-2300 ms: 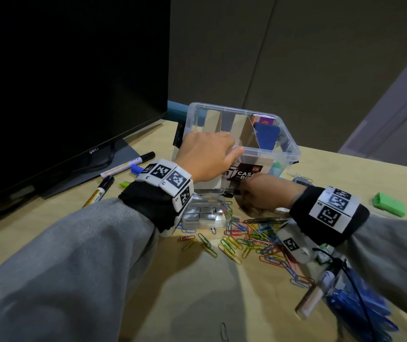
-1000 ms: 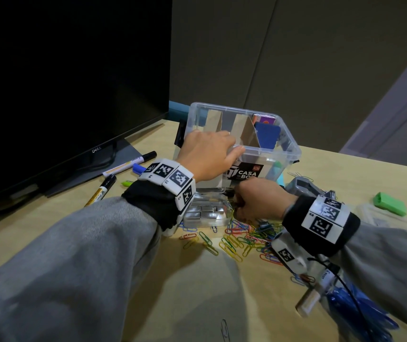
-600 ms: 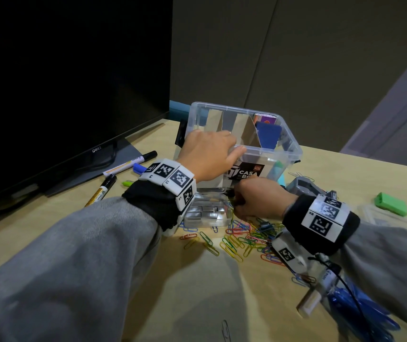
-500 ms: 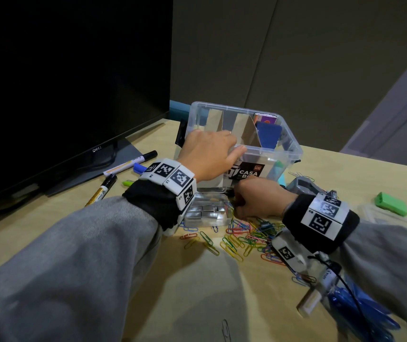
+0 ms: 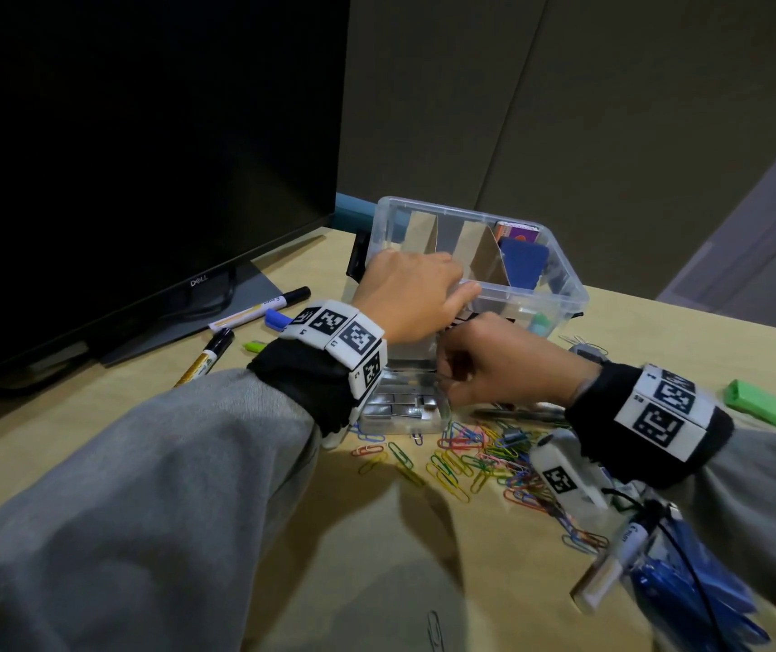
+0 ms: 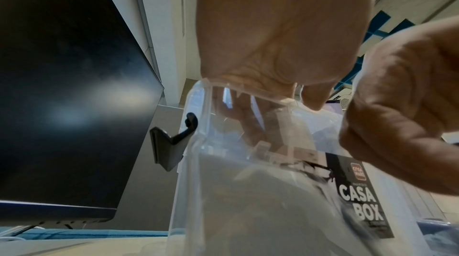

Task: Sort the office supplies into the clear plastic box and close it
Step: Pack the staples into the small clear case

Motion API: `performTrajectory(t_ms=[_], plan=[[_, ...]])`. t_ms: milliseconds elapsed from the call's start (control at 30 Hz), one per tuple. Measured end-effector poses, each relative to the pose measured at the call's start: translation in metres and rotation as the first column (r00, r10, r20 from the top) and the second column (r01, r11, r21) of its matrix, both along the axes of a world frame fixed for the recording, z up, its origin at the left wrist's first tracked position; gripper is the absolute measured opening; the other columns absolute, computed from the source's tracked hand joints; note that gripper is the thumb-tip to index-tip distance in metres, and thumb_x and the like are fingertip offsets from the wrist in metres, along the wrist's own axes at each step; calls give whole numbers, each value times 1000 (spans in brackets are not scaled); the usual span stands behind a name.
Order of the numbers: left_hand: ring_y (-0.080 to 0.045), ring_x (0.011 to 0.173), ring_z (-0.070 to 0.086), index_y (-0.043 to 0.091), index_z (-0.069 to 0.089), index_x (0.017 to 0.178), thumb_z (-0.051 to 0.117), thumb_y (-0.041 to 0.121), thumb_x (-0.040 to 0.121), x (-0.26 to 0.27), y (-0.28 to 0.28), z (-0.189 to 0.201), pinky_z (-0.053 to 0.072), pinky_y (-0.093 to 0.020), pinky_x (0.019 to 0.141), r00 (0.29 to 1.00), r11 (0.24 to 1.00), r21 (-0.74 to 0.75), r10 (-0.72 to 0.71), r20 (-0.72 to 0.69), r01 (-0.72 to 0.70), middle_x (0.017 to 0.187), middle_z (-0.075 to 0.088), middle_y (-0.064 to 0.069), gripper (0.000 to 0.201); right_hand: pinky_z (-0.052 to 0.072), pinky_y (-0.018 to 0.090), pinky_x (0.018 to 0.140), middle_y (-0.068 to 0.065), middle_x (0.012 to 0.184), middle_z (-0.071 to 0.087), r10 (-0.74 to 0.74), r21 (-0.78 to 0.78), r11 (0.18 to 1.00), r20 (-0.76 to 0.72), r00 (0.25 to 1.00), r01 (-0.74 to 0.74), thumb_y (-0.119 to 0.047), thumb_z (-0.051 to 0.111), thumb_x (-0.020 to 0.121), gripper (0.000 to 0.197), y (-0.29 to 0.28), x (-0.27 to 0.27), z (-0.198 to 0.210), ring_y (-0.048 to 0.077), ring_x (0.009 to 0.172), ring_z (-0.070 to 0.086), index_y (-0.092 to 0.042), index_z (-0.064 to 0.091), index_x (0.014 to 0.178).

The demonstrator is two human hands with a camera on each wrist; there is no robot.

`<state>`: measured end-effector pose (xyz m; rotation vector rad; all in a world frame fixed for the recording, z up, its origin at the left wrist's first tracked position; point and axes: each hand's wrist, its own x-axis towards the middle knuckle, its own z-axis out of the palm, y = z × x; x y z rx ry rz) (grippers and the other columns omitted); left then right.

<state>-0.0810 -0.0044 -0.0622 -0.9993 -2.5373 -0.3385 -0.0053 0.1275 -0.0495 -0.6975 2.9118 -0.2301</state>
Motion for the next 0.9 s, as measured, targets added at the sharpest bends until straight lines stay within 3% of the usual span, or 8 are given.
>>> performTrajectory(t_ms=[167, 267, 333, 433, 567, 667, 767, 900], plan=[[-14, 79, 53, 26, 50, 85, 29, 50, 102, 2, 0, 1, 34, -32, 73, 1000, 1000, 8, -6, -1, 6, 87, 53, 7, 37, 35, 20, 55, -5, 74, 56, 67, 198, 977, 37, 997, -73, -23, 68, 78, 10, -18, -4, -6, 14, 65, 49, -19, 60, 77], [-14, 78, 54, 25, 50, 84, 28, 50, 102, 2, 0, 2, 31, -32, 71, 1000, 1000, -1, -1, -9, 1, 86, 54, 7, 37, 41, 26, 64, -1, 80, 52, 80, 397, 913, 39, 996, -89, -28, 64, 84, 13, -28, -4, -8, 17, 74, 49, -15, 60, 86], [-14, 77, 55, 25, 51, 84, 28, 50, 102, 1, 0, 1, 34, -32, 71, 1000, 1000, 6, -1, -9, 1, 85, 55, 7, 38, 42, 28, 66, -1, 80, 47, 65, 462, 884, 39, 997, -76, -30, 64, 85, 17, -32, -4, -9, 19, 76, 48, -18, 51, 86], [-15, 76, 56, 25, 52, 84, 28, 50, 102, 1, 0, 0, 36, -33, 72, 1000, 1000, 13, 1, -14, -1, 84, 56, 6, 39, 37, 26, 64, -4, 70, 40, 58, 482, 874, 34, 998, -67, -30, 64, 86, 22, -34, -5, -10, 19, 73, 45, -20, 44, 83], [-14, 76, 54, 25, 51, 84, 29, 50, 102, 1, 0, 0, 34, -33, 72, 1000, 1000, 22, -3, -4, 3, 84, 54, 7, 38, 41, 27, 64, -3, 76, 47, 36, 469, 881, 71, 997, -65, -31, 63, 87, 20, -32, -7, -11, 19, 73, 49, -21, 47, 80], [-13, 77, 53, 25, 49, 84, 29, 50, 102, 1, 0, 0, 31, -32, 72, 1000, 1000, 25, -5, -3, 5, 85, 53, 8, 37, 48, 29, 69, -1, 82, 53, 11, 462, 886, 76, 997, -45, -30, 61, 87, 15, -29, -7, -11, 19, 74, 50, -20, 52, 81], [-13, 77, 53, 25, 49, 83, 29, 51, 102, 1, 0, 0, 30, -32, 72, 1000, 999, 33, -9, -8, 9, 85, 54, 7, 37, 44, 26, 68, -1, 89, 60, -11, 450, 893, 85, 996, -28, -28, 62, 87, 14, -26, -7, -11, 16, 78, 52, -14, 63, 88], [-13, 78, 53, 25, 50, 84, 30, 50, 102, 2, -1, 0, 30, -32, 73, 1000, 999, 35, -7, -1, 7, 85, 54, 7, 37, 46, 26, 66, -1, 92, 66, -22, 413, 911, 58, 998, -4, -27, 61, 85, 14, -23, -9, -12, 19, 83, 60, -19, 70, 92]])
